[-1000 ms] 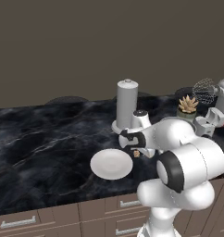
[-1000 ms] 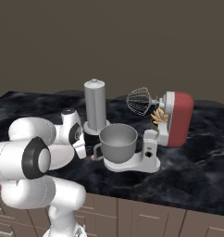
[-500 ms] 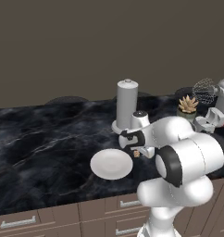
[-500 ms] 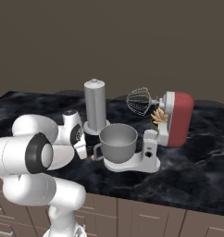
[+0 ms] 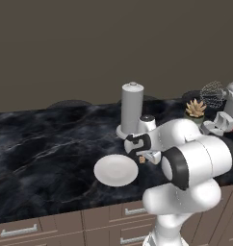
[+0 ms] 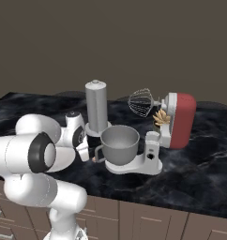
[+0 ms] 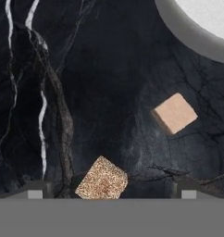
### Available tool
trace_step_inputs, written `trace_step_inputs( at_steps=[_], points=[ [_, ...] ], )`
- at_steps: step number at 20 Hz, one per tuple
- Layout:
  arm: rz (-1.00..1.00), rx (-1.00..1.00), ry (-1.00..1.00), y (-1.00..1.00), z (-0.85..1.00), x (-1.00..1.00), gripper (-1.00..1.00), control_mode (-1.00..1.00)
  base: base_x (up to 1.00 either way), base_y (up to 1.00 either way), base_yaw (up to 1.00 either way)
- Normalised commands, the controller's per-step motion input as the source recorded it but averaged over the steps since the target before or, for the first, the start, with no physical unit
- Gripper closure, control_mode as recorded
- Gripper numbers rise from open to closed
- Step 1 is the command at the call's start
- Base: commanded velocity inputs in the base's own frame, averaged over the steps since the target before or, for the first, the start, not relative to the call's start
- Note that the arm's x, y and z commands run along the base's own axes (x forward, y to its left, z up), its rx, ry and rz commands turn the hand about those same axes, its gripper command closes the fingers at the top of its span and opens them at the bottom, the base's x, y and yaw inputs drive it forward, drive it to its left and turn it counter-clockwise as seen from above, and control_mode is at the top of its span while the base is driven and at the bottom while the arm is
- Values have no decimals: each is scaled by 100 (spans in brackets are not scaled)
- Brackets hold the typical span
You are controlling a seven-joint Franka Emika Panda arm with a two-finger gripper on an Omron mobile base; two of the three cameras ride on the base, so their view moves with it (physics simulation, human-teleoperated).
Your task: Add butter and sugar cubes to the stand mixer bowl and then turn on the stand mixer to begin making frosting.
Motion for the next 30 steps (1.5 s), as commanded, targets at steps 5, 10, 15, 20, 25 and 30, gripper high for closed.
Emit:
trace_step_inputs(
  at_steps=[5, 10, 15, 20, 25, 30],
  points=[
    [0, 2, 1, 0, -11, 0, -100, -100, 0, 0, 0],
    [0, 1, 1, 0, -12, 0, -100, -100, 0, 0, 0],
    [0, 1, 1, 0, -9, 0, -100, -100, 0, 0, 0],
    [0, 2, 0, 0, -5, 1, -100, -100, 0, 0, 0],
    [0, 1, 1, 0, -7, 3, -100, -100, 0, 0, 0],
    [0, 0, 1, 0, -13, 0, 100, -100, 0, 0, 0]
  ],
)
